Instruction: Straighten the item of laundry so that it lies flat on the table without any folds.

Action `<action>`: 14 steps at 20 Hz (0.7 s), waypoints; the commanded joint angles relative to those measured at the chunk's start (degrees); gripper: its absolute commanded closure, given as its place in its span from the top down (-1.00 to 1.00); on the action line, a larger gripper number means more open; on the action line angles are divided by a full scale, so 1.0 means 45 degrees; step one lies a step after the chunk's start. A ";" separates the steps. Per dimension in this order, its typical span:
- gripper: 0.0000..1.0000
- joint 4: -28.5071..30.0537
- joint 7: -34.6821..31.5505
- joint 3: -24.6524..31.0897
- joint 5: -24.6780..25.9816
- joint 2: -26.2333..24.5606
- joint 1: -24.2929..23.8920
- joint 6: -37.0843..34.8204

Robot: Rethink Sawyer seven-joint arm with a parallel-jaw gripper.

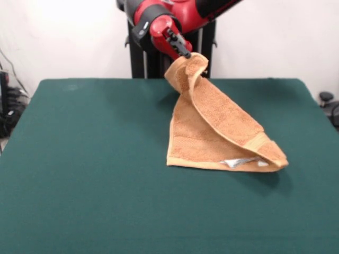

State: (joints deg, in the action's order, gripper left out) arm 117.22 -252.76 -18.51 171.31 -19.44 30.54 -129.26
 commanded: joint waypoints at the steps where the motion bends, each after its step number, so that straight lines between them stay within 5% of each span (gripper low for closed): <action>1: -1.00 0.2015 -0.5121 0.2196 0.0882 -0.2793 0.0622 -0.0287; 14: -1.00 0.2159 -0.4560 0.2122 0.0540 -0.1559 0.0593 0.1755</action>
State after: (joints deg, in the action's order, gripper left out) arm 117.30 -252.76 -21.24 171.31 -20.39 32.75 -128.38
